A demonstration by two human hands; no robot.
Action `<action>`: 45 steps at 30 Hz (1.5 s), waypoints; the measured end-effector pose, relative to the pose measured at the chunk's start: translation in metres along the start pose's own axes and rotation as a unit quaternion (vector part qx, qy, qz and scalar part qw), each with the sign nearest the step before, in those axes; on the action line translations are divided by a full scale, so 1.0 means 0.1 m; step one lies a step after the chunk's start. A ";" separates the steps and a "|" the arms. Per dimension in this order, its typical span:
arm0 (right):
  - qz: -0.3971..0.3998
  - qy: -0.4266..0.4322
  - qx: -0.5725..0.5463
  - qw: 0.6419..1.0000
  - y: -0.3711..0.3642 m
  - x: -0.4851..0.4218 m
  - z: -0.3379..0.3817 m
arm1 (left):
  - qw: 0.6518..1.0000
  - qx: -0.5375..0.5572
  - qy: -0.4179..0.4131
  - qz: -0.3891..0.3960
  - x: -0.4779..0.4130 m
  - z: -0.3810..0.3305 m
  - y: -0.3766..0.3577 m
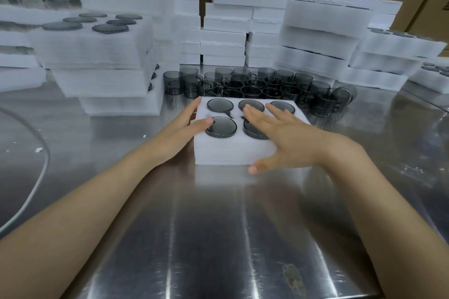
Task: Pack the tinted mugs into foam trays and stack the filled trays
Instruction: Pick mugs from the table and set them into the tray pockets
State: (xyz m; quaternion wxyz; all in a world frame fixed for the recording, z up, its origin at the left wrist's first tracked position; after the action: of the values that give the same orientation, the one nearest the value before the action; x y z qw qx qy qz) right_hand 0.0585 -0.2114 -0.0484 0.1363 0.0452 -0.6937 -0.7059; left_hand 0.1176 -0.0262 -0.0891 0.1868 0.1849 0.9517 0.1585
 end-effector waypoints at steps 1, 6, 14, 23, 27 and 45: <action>0.003 -0.001 0.012 1.000 -0.01 -0.01 0.00 | 1.000 0.001 -0.002 -0.001 0.00 0.00 0.00; -0.003 -0.014 0.052 0.999 -0.03 -0.05 0.00 | 1.000 0.005 0.003 -0.009 0.00 0.01 0.01; -0.032 0.021 -0.159 0.987 0.12 0.02 -0.02 | 1.000 0.005 -0.007 -0.006 0.01 -0.06 0.01; -0.394 -0.247 -0.269 0.844 0.23 0.06 -1.64 | 1.000 -0.001 0.003 -0.001 0.00 0.00 0.03; -0.353 -0.269 -0.264 0.856 0.01 -0.08 -1.80 | 1.000 -0.001 0.003 0.000 0.00 0.02 0.03; -0.458 -0.298 -0.232 0.805 0.30 0.14 -1.70 | 1.000 -0.003 -0.003 0.005 -0.01 0.02 0.01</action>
State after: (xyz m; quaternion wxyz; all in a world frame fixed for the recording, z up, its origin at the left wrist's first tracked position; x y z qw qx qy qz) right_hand 0.0916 -0.3798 -0.0230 -0.4093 0.1120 -0.4146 -0.8051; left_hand 0.1194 -0.0253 -0.0902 0.1890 0.1892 0.9500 0.1613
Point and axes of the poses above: each hand's wrist, its own x-axis away from the middle knuckle, its own y-axis out of the back of the hand, z = x × y, the point moved 8 cm from there along -x, towards the middle knuckle, and after that the axes turned 10 degrees about -y, right-handed, at the moved point
